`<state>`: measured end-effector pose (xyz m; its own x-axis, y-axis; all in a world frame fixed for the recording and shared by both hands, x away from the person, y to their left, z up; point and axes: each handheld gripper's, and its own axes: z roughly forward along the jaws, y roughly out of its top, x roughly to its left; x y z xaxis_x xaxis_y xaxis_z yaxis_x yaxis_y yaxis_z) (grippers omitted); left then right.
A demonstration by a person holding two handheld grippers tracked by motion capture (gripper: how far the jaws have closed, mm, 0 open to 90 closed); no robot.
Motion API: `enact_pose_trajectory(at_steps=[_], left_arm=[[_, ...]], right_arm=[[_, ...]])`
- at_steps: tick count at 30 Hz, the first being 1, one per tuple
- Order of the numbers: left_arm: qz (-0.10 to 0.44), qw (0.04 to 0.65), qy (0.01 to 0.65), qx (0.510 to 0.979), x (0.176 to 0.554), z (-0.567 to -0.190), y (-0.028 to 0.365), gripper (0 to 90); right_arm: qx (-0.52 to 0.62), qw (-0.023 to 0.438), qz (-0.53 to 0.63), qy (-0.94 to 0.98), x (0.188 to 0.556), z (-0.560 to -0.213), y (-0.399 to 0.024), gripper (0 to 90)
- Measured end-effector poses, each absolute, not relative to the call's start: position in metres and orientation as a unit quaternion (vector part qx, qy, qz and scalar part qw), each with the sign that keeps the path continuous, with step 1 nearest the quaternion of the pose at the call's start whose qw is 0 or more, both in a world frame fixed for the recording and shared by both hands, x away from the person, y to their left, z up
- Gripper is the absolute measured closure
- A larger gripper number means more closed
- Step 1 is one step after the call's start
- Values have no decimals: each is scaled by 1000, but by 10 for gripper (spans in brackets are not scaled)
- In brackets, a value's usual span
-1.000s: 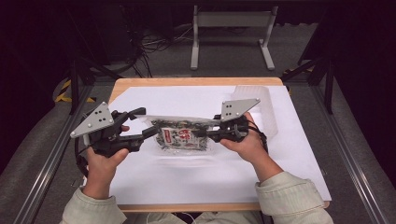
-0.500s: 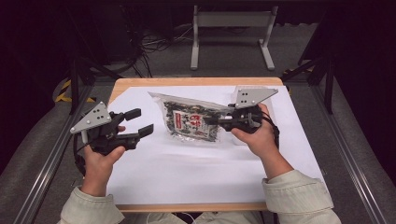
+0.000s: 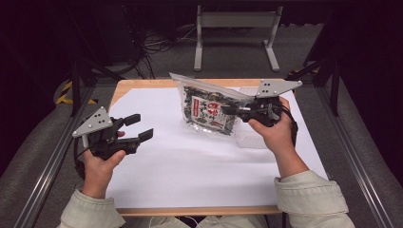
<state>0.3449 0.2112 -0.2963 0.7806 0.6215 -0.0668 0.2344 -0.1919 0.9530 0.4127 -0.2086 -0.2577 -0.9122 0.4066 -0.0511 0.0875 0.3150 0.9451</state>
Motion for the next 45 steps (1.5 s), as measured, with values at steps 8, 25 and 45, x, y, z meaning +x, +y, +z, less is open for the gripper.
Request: enact_pose_trajectory(at_steps=[8, 25, 45], left_arm=[[165, 545, 282, 772, 347, -310, 212, 280], [157, 550, 306, 761, 357, -363, 234, 241], [173, 528, 326, 765, 371, -394, 244, 236]], right_arm=[[182, 167, 569, 785, 418, -249, -229, 765], [241, 214, 562, 761, 431, -241, -263, 765], [307, 248, 550, 736, 441, -244, -297, 765]])
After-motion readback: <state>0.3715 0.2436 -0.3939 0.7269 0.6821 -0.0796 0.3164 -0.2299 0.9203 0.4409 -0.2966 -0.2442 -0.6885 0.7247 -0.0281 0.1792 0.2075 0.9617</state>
